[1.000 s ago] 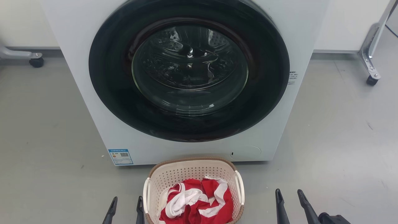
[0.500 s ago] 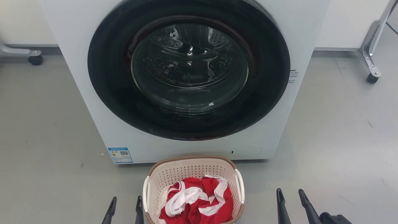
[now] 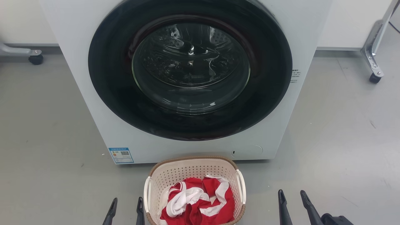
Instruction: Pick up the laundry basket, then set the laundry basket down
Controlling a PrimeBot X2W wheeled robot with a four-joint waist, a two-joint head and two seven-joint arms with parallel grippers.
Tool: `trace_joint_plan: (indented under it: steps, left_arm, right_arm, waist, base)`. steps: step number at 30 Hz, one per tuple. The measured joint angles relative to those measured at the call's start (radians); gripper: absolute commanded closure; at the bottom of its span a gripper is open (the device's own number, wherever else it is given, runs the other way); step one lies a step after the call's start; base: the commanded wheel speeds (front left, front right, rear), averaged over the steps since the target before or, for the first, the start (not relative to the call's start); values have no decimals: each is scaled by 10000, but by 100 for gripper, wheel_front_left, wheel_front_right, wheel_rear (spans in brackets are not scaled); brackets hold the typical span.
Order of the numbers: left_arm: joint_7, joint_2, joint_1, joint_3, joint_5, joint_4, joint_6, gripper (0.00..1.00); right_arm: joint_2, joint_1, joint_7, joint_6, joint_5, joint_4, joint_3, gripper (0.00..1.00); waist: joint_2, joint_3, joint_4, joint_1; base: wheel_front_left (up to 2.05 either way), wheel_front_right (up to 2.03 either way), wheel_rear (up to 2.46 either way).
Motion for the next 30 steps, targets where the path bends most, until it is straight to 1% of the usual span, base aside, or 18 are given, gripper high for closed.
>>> trace_joint_plan:
  steps: [30]
  left_arm:
    - [0, -59, -42, 40, 337, -267, 0, 0]
  right_arm:
    - [0, -67, 0, 15, -42, -196, 48, 0]
  waist:
    - [0, -6, 68, 0]
  base:
    - [0, 0, 0]
